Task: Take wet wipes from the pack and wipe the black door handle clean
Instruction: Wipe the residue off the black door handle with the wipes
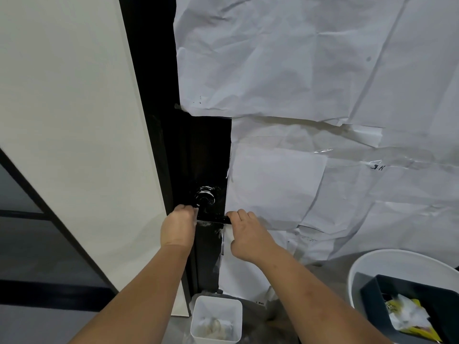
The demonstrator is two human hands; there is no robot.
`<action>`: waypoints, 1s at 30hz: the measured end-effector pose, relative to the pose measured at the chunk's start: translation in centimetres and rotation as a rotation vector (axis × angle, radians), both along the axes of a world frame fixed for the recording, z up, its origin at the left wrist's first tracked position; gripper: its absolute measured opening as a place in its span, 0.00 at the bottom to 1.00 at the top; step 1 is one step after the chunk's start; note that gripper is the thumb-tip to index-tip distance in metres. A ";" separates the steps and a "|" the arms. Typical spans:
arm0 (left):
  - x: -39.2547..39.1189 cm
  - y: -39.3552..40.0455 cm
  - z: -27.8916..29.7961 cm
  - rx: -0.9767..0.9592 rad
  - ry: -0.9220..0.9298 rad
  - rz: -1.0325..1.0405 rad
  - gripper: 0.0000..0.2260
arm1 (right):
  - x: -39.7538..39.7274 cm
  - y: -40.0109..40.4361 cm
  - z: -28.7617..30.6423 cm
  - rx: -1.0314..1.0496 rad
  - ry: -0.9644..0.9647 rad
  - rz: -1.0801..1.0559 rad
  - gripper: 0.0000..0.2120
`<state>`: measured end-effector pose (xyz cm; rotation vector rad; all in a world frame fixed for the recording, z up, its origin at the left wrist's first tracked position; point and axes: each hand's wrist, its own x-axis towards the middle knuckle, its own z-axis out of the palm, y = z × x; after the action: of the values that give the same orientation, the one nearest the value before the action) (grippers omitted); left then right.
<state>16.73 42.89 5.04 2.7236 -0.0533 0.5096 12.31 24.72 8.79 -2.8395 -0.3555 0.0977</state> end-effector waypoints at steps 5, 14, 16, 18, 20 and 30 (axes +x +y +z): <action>-1.5 0.8 -0.8 -0.274 0.046 0.027 0.06 | 0.1 -0.1 -0.1 0.016 0.012 -0.004 0.33; -3.0 1.0 2.6 -0.606 0.013 0.096 0.11 | 0.3 0.2 -0.5 0.031 0.018 -0.026 0.27; -3.4 0.9 3.5 -0.681 -0.007 0.099 0.11 | 0.5 0.4 -0.3 0.037 0.018 -0.041 0.22; -3.6 0.8 4.2 -0.724 -0.046 0.088 0.10 | 0.6 0.5 0.0 0.041 0.007 -0.066 0.17; -3.8 0.8 4.8 -0.754 -0.095 0.071 0.09 | 0.8 0.6 0.3 0.029 -0.026 -0.076 0.15; -3.3 1.8 5.5 -0.897 -0.041 -0.071 0.11 | 1.2 0.7 0.5 -0.003 -0.052 -0.072 0.14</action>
<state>13.45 44.68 10.54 1.8284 0.0567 0.4279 13.53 25.40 9.31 -2.8585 -0.2635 0.0102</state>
